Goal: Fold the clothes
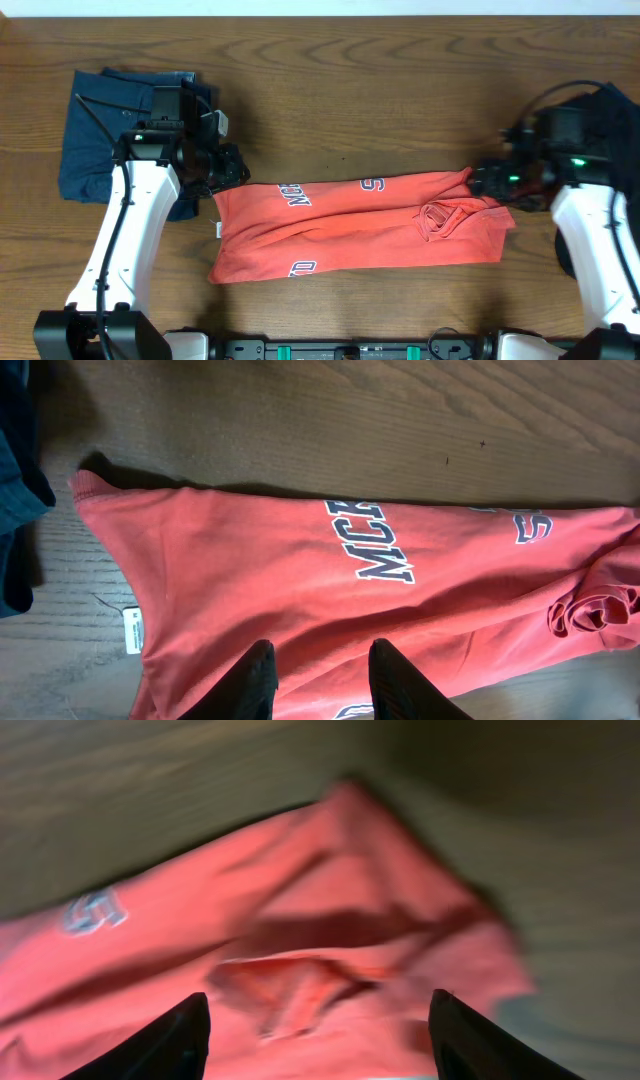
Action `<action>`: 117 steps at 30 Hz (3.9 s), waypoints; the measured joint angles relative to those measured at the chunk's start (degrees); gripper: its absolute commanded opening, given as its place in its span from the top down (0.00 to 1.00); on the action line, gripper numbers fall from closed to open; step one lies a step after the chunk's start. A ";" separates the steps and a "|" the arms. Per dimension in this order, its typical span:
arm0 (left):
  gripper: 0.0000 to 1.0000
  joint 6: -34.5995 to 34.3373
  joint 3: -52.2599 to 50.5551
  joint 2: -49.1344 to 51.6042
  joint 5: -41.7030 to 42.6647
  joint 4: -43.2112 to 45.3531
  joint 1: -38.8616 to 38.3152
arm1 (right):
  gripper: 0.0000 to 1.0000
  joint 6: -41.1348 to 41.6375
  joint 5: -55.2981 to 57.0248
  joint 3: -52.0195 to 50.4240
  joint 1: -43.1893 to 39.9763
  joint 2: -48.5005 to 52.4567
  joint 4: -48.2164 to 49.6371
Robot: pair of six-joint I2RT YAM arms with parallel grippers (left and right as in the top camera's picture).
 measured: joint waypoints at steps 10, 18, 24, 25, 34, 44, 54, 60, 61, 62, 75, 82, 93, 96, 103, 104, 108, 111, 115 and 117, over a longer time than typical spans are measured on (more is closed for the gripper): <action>0.66 0.00 0.00 0.00 0.00 0.00 0.00 | 0.40 3.74 5.20 -1.03 -6.54 7.39 1.97; 0.67 0.00 0.00 0.00 0.02 0.00 0.00 | 0.59 4.50 5.70 -1.51 -6.54 16.76 4.96; 0.67 0.00 0.00 0.00 0.00 0.00 0.00 | 0.99 3.10 2.54 -1.68 -6.54 18.40 8.26; 0.67 0.00 0.00 0.00 0.00 0.00 0.00 | 0.99 3.10 2.23 -1.68 -6.54 18.40 8.13; 0.67 0.00 0.00 0.00 0.00 0.07 0.00 | 0.99 -1.75 -4.76 -1.68 -6.54 14.88 4.59; 0.67 0.00 0.00 0.00 0.00 0.07 0.00 | 0.34 -1.14 -2.49 -1.70 -6.54 3.39 -3.06; 0.67 0.00 0.00 0.00 0.00 -0.07 0.00 | 0.79 4.46 -0.35 -11.63 -6.54 6.34 4.83; 0.67 0.00 0.00 0.00 0.00 -0.07 0.00 | 0.99 5.77 -1.44 -12.59 -6.54 6.54 4.83; 0.67 0.00 0.00 0.00 0.02 -0.07 0.00 | 0.99 5.77 -1.75 -12.52 -6.54 6.51 4.37; 0.67 0.00 0.00 0.00 0.00 -0.07 0.00 | 0.99 5.66 -2.05 -12.46 -6.54 6.51 3.93; 0.67 0.00 0.00 0.00 0.00 -0.07 0.00 | 0.98 -0.31 -7.30 -7.13 1.29 0.59 -4.33; 0.67 0.00 0.00 0.00 0.00 -0.07 0.00 | 0.97 1.03 -6.29 -7.78 11.23 0.61 -0.92; 0.67 0.00 0.00 0.00 0.00 -0.07 0.00 | 0.70 2.75 -3.85 -8.72 14.67 0.61 -1.79; 0.62 0.11 0.00 0.00 0.00 -0.07 0.00 | 0.69 1.95 -3.78 -8.70 14.58 0.46 -1.81; 0.50 0.04 0.00 0.00 0.02 0.00 0.00 | 0.38 0.94 -3.39 -3.74 7.93 -3.58 -1.27; 0.49 0.22 0.00 0.00 0.00 0.07 0.00 | 0.38 0.87 -3.23 -2.84 6.08 -4.15 -0.85; 0.46 0.02 0.00 0.00 0.02 0.35 0.00 | 0.44 0.68 -2.10 -1.86 -0.33 -4.13 -0.15; 0.45 0.02 0.00 0.00 0.02 0.50 0.00 | 0.44 0.59 -1.03 -1.88 -2.84 -1.68 -0.20; 0.45 0.00 0.00 0.00 0.02 1.40 0.00 | 0.42 -1.05 -0.59 -1.88 -3.23 3.37 -0.07; 0.44 0.02 0.00 0.00 0.02 1.77 0.00 | 0.43 -2.36 -0.52 -1.88 -3.17 5.77 -0.07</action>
